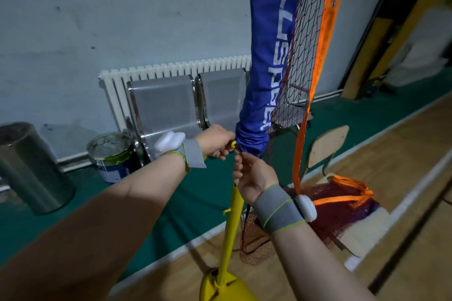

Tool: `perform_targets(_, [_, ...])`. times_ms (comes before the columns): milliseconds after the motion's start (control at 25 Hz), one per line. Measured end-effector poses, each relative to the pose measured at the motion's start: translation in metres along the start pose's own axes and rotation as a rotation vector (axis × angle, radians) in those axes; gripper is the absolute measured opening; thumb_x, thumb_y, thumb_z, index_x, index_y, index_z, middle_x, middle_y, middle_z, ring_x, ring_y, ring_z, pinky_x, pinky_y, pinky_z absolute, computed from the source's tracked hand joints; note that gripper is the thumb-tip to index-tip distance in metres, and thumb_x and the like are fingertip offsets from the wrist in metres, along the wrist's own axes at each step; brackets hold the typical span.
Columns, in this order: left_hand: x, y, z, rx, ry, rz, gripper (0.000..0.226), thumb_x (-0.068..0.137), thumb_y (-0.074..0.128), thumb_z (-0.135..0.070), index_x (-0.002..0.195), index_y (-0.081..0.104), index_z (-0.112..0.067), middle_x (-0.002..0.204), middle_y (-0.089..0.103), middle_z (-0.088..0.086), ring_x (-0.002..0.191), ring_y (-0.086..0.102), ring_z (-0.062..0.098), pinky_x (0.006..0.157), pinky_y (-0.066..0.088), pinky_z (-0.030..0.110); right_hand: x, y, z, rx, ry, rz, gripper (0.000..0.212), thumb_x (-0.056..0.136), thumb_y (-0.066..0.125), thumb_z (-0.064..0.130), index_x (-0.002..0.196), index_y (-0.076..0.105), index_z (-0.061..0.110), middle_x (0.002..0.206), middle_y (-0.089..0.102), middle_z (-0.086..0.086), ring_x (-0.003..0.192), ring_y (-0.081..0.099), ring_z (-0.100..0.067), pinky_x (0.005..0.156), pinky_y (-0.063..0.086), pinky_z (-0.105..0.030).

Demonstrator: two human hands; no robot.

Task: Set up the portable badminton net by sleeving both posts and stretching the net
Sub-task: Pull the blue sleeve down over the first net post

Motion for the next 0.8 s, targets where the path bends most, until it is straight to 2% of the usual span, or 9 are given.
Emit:
perform_targets(120, [-0.001, 0.004, -0.004, 0.029, 0.051, 0.081, 0.029, 0.089, 0.043, -0.004, 0.061, 0.047, -0.008, 0.057, 0.042, 0.008, 0.034, 0.04, 0.007, 0.038, 0.038, 0.019, 0.0, 0.001, 0.0, 0.09, -0.006, -0.025, 0.031, 0.097, 0.034, 0.009, 0.067, 0.044, 0.011, 0.048, 0.045, 0.004, 0.025, 0.035, -0.001, 0.028, 0.021, -0.01])
perform_targets(280, [-0.001, 0.0, 0.0, -0.181, 0.037, 0.093, 0.025, 0.087, 0.051, -0.005, 0.063, 0.051, -0.009, 0.059, 0.044, 0.005, 0.042, 0.039, 0.008, 0.038, 0.039, 0.016, 0.002, 0.007, -0.001, 0.16, -0.031, -0.015, 0.029, 0.099, 0.036, 0.016, 0.071, 0.043, 0.014, 0.035, 0.045, 0.007, 0.023, 0.033, -0.001, 0.027, 0.02, -0.009])
perform_targets(600, [-0.002, 0.011, 0.012, -0.524, -0.08, 0.187, 0.023, 0.091, 0.052, -0.008, 0.067, 0.052, -0.009, 0.053, 0.051, 0.0, 0.036, 0.039, 0.003, 0.041, 0.041, 0.015, 0.003, 0.018, -0.005, 0.383, -0.034, 0.031, 0.034, 0.098, 0.039, 0.02, 0.066, 0.045, 0.012, 0.033, 0.044, 0.006, 0.021, 0.031, 0.0, 0.026, 0.019, -0.011])
perform_targets(800, [-0.006, 0.014, 0.016, -0.547, -0.108, 0.271, 0.02, 0.093, 0.05, -0.013, 0.073, 0.053, -0.008, 0.07, 0.047, 0.005, 0.047, 0.04, 0.005, 0.056, 0.041, 0.021, -0.002, 0.025, -0.002, 0.335, -0.074, 0.001, 0.037, 0.098, 0.04, 0.021, 0.063, 0.046, 0.009, 0.031, 0.047, 0.005, 0.02, 0.034, -0.001, 0.025, 0.022, -0.012])
Point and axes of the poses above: each hand's wrist, its own x-axis towards the middle knuckle, its own y-axis out of the palm, z = x × y, the point moved 9 cm from there along x, towards the middle knuckle
